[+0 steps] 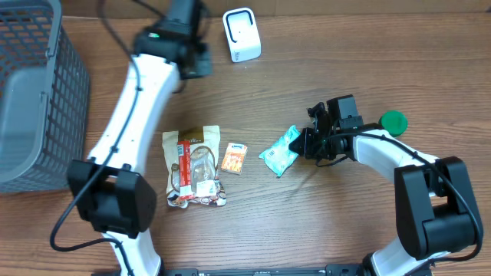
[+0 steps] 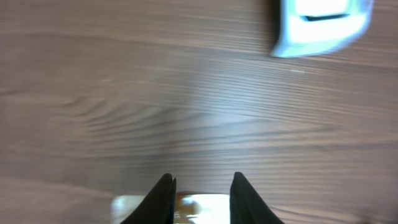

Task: Scan the item barcode
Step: 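Lift the wipes pack and carry it to the white scanner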

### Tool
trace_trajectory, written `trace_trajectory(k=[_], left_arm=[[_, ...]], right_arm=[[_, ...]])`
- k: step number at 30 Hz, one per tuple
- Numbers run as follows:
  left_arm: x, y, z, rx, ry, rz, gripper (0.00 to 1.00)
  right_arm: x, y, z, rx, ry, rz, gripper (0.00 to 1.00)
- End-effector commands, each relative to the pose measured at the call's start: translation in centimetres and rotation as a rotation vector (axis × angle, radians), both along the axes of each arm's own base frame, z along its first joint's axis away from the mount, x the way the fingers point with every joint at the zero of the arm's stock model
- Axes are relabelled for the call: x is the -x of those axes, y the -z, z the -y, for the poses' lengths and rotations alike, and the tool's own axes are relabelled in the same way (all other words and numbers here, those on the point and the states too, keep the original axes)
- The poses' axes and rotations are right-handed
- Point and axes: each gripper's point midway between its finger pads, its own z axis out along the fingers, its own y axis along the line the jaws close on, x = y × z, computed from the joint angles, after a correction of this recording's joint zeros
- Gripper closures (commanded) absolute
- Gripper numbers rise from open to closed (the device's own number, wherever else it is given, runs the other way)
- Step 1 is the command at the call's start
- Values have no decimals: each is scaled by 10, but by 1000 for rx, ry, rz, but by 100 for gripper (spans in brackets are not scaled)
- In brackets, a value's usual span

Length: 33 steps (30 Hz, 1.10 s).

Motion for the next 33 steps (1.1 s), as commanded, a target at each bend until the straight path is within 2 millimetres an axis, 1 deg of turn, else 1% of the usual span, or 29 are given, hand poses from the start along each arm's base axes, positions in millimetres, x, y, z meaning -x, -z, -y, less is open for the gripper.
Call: trace_trajectory(k=[1, 4, 7, 11, 14, 16, 18, 19, 20, 24, 27, 30, 33], left_arm=[[-2, 3, -37, -34, -62, -16, 76], [-4, 3, -63, -33, -116, -12, 70], [-5, 2, -82, -32, -156, -10, 66], [-5, 2, -97, -48, -157, -13, 62], [-6, 1, -108, -92, -123, -12, 53], [-5, 0, -120, -134, -150, -12, 43], [-3, -1, -132, -160, -176, -12, 36], [-2, -1, -136, -161, -186, -14, 21], [0, -1, -142, -162, -198, -23, 0], [3, 1, -149, -161, -211, -35, 0], [3, 1, -148, -156, -209, -35, 0], [3, 1, -148, -156, -208, -34, 0], [3, 1, -148, -156, -208, -35, 0]], right_arm=[[-15, -18, -1, 18, -47, 78, 96], [-25, -42, -3, 21, -75, 133, 96], [-40, -66, 4, 75, -54, 191, 96], [-51, -94, 12, 143, -74, 255, 96], [-56, -109, 17, 193, -94, 269, 96], [-57, -118, 18, 207, -112, 280, 96], [-59, -126, 18, 211, -121, 288, 96], [-60, -129, 18, 210, -120, 293, 96], [-63, -134, 17, 209, -118, 305, 96], [-76, -141, 32, 312, -80, 347, 96], [-86, -157, 33, 380, -117, 422, 96], [-101, -187, 28, 483, -167, 541, 96], [-116, -226, 23, 636, -197, 681, 97]])
